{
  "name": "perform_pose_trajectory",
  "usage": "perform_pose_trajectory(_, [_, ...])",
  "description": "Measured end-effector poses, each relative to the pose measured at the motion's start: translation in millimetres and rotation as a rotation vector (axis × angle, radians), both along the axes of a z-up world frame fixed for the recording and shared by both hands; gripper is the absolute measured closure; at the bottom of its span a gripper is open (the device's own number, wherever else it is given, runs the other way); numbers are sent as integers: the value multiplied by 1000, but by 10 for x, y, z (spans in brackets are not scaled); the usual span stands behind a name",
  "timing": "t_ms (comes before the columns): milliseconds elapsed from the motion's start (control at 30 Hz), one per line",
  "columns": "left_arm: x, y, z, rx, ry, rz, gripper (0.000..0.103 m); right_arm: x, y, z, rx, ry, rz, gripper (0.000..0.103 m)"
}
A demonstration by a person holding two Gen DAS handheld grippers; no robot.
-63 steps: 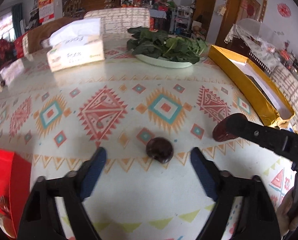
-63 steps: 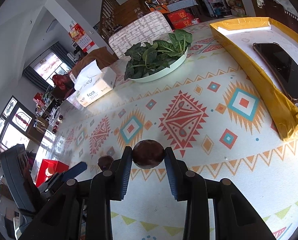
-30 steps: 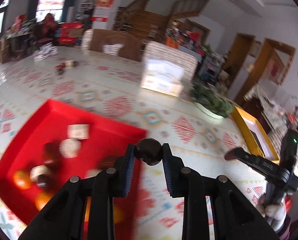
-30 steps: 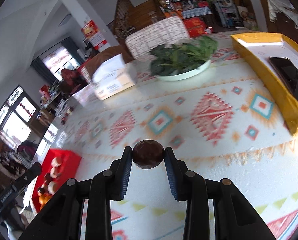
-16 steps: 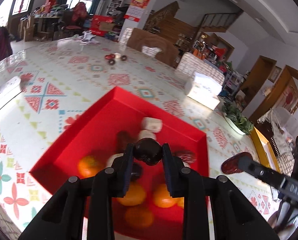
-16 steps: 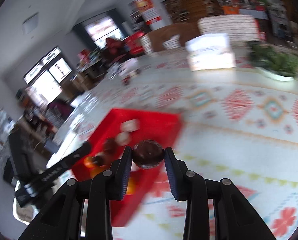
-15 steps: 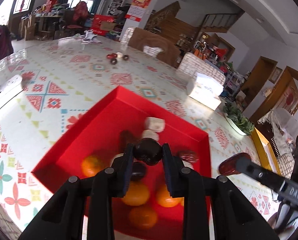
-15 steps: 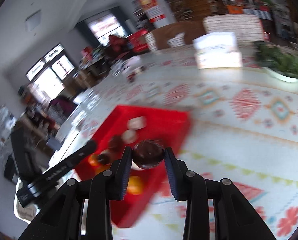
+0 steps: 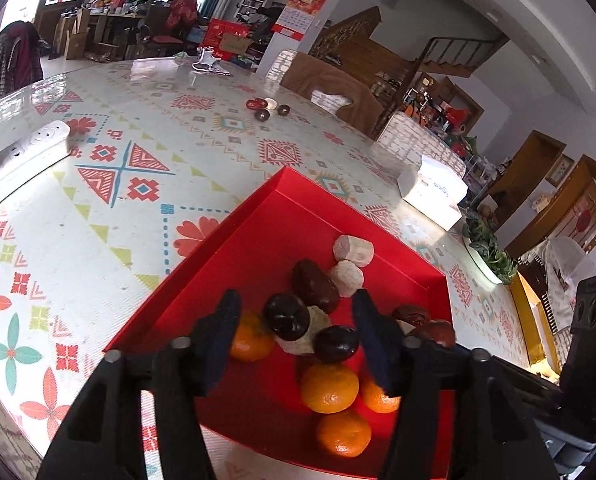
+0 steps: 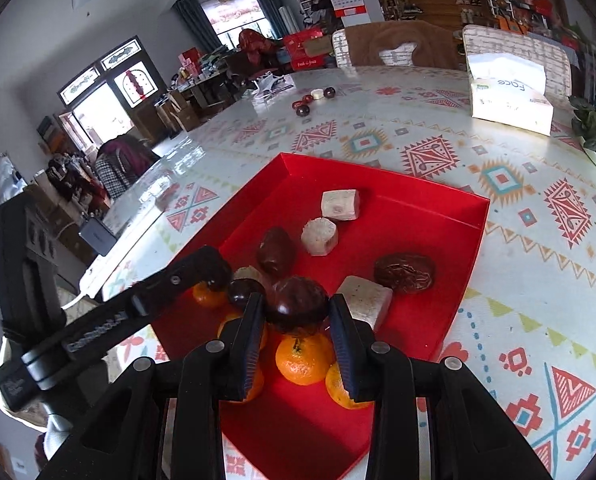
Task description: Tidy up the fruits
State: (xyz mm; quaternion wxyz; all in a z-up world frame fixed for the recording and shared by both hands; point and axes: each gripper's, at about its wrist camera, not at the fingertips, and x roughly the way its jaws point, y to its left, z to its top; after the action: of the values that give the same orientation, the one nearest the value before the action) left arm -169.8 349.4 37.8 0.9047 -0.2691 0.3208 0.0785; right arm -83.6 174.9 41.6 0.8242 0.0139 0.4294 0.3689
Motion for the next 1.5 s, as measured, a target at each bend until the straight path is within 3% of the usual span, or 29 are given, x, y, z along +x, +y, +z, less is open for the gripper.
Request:
perform_pose_trajectory(67, [-24,16,22,-3,-9,6,38,-9,4,0,-2,-3,2,63])
perform_pose_trajectory(133, [-51,37,45,-13,-19,15,34,-15,1,-2,-1,-9,-4,50])
perform_pose_trajectory(433, [-87,9,132,-19,-34,18,32,-70,-97,99,21,-52,-24,41])
perform_pose_trajectory(700, [-46,-249,296,-4,-33,-37,28,24,-503,118,83,-31,-111,35])
perform_pose_trajectory(767, [-58,-383,406,29,-54,-55,23,50,-631,97,97,-26,-139,34])
perform_pose_trajectory(967, [-91,-749,652,142,-110,-78,20,119,-1057,-1,147,11,-235,34])
perform_pose_trajectory(1233, [-135,-1111,784,300,-144,6,20,119,-1488,-155,190,51,-314,33])
perform_pose_trajectory(1500, [-343,-1548,1051,536,-265,101,2,54,-1788,-171,216,38,-356,33])
